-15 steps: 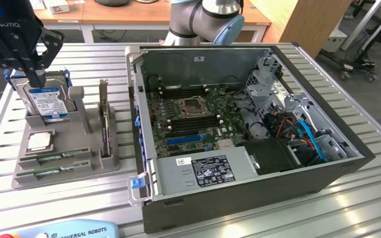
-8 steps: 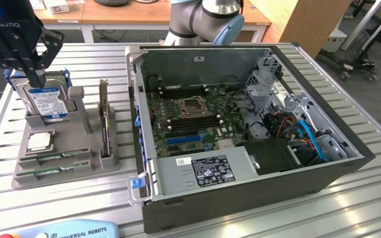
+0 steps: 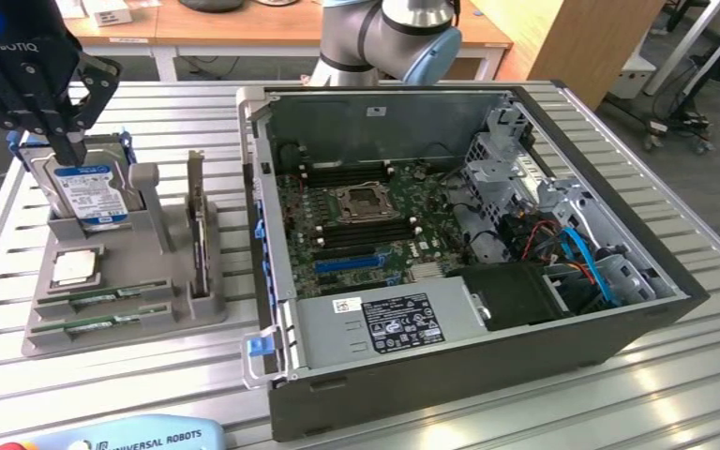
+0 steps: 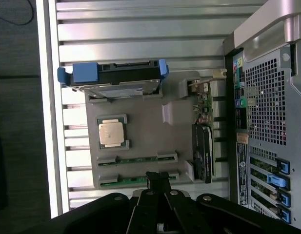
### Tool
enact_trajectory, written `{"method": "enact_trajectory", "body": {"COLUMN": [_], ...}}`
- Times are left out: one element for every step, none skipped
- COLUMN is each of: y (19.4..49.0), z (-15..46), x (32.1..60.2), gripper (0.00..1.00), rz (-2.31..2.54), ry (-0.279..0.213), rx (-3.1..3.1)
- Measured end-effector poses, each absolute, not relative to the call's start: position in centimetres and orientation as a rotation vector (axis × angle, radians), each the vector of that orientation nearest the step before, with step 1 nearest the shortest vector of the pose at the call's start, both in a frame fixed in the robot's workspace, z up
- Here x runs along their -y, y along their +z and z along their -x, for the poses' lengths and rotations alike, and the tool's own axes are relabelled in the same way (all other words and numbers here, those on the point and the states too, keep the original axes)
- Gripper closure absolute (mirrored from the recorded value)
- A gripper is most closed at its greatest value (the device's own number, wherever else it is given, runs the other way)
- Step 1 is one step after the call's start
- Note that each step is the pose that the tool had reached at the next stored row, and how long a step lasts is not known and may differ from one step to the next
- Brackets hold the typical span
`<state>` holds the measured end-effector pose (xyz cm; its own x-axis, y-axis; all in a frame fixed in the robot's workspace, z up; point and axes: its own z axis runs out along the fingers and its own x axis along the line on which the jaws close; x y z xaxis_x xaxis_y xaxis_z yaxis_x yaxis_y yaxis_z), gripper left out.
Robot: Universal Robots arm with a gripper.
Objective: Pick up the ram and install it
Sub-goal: 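Pick up the ram and move it above insertion slot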
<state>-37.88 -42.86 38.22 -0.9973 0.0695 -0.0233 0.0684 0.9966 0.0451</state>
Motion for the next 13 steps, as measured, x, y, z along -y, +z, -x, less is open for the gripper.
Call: {"method": "enact_trajectory", "body": {"y": [38.22,38.22,38.22,38.22,38.23,38.23,38.22,38.21,38.2,38.19,38.18,38.17,38.16], "z": [37.89,37.9,37.91,37.92,37.92,37.92,37.92,37.92,37.92,37.92,37.92,37.92,37.92], "x": [42.86,42.86,42.86,42.86,42.86,42.86,42.86,42.86,42.86,42.86,42.86,42.86,42.86], "gripper": [0.9,0.9,0.9,0.9,0.9,0.9,0.9,0.9,0.9,0.9,0.9,0.9,0.9], "rz": [-0.09,-0.067,-0.044,-0.02,0.006,0.034,0.061,0.089,0.12,0.148,0.176,0.204,0.232], "ry": [0.069,0.07,0.07,0.07,0.07,0.07,0.07,0.071,0.071,0.071,0.072,0.072,0.072], "rx": [-3.115,-3.116,-3.117,-3.117,-3.118,-3.118,-3.118,-3.118,-3.117,-3.116,-3.115,-3.114,-3.112]}}
